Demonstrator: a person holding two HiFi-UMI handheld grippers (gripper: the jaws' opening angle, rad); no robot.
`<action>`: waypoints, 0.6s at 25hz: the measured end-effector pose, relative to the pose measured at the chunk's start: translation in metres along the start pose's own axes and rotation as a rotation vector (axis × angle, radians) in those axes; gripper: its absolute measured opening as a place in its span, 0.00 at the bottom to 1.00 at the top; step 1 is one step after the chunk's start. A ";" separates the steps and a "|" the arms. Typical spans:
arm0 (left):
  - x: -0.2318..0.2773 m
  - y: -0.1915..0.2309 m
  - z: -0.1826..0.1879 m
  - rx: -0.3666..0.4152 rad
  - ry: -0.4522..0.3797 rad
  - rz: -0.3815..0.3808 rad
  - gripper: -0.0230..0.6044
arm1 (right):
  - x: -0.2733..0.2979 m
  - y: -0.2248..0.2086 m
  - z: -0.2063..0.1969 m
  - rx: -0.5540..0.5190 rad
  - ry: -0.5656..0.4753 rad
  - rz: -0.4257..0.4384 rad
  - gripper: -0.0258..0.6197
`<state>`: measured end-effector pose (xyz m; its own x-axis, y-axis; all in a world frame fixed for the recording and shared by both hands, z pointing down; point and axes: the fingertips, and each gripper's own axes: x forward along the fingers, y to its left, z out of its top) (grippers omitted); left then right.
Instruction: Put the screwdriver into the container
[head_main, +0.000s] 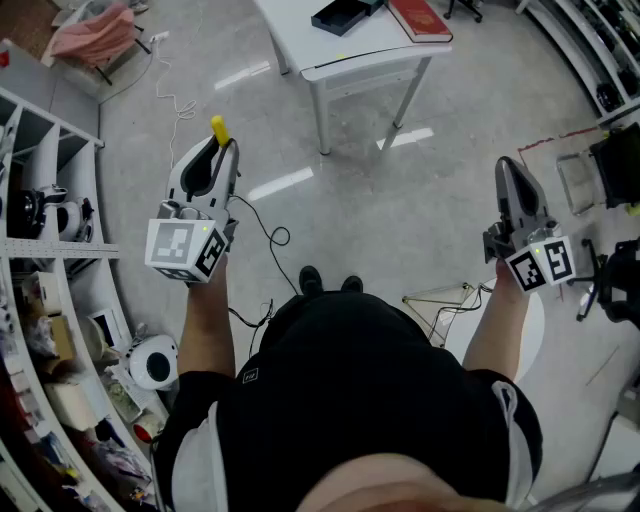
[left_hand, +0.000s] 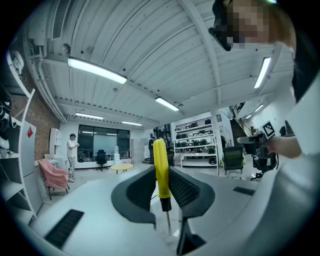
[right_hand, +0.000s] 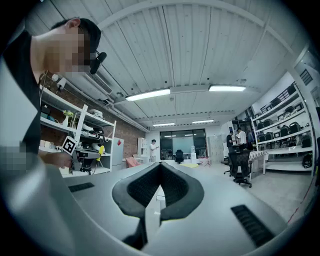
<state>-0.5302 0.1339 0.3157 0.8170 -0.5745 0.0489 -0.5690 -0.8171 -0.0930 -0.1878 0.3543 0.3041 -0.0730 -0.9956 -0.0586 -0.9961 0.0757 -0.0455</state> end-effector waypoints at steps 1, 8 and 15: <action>-0.001 -0.002 0.001 0.002 -0.001 0.001 0.17 | -0.002 0.000 0.001 0.000 -0.002 0.000 0.08; 0.000 -0.020 0.004 0.005 -0.001 0.004 0.17 | -0.021 -0.010 0.002 0.004 -0.010 -0.005 0.08; -0.004 -0.048 0.007 -0.002 -0.010 0.017 0.17 | -0.047 -0.011 0.005 -0.049 0.002 0.025 0.08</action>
<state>-0.5055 0.1751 0.3130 0.8083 -0.5876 0.0374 -0.5827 -0.8074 -0.0920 -0.1728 0.4000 0.3028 -0.0984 -0.9935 -0.0570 -0.9951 0.0983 0.0051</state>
